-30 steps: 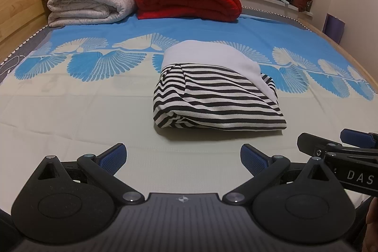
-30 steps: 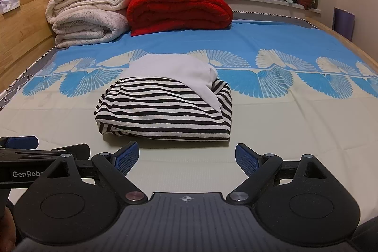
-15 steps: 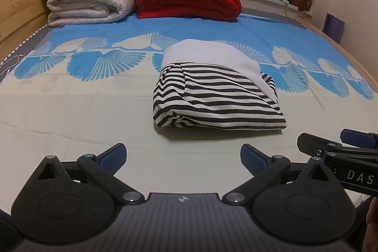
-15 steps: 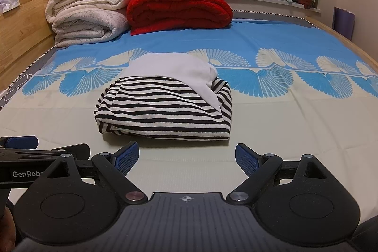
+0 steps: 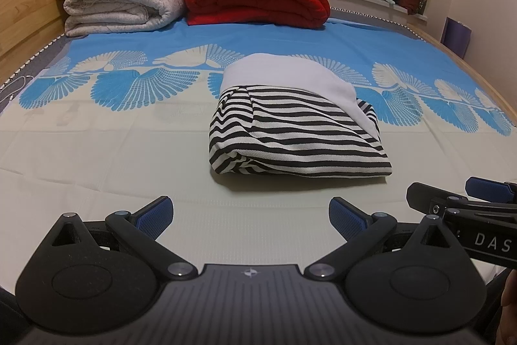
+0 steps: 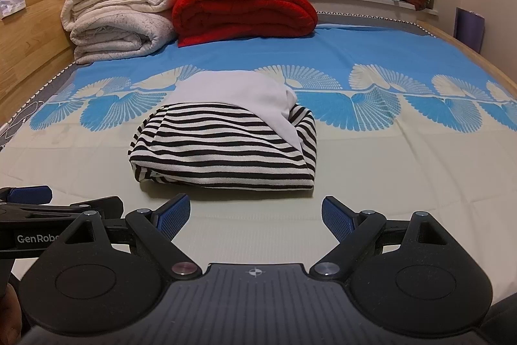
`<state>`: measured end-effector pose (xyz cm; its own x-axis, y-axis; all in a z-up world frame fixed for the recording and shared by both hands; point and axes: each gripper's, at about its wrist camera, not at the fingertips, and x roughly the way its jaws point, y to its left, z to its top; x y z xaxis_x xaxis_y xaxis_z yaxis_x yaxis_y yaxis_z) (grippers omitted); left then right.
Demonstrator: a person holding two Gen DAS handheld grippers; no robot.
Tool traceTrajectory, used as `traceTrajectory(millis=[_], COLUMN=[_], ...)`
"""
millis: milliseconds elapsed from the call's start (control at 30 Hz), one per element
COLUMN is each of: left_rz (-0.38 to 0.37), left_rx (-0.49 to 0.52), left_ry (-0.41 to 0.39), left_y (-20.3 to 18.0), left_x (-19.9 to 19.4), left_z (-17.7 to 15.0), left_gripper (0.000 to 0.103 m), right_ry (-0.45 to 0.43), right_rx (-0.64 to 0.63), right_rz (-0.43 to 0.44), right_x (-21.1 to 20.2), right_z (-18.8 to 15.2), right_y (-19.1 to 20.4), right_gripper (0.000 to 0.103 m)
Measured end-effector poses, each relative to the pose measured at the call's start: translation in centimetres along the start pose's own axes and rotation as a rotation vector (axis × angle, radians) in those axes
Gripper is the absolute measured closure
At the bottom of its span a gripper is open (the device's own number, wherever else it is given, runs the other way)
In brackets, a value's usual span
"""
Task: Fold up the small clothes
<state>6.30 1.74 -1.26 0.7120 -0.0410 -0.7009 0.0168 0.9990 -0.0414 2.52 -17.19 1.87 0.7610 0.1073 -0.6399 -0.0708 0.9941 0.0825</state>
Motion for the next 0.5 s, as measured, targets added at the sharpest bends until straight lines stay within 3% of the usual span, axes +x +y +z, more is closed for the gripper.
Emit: traceTrajectory(millis=[500], left_rz=[-0.001], left_rx=[0.003], left_ry=[-0.003], left_y=[0.03], left_x=[0.02], left_z=[-0.03], left_gripper=[0.001], right_ry=[0.004], right_rx=[0.001], right_rz=[0.001], right_x=[0.18], right_z=[-0.23], right_y=[-0.15], right_gripper=[0.014])
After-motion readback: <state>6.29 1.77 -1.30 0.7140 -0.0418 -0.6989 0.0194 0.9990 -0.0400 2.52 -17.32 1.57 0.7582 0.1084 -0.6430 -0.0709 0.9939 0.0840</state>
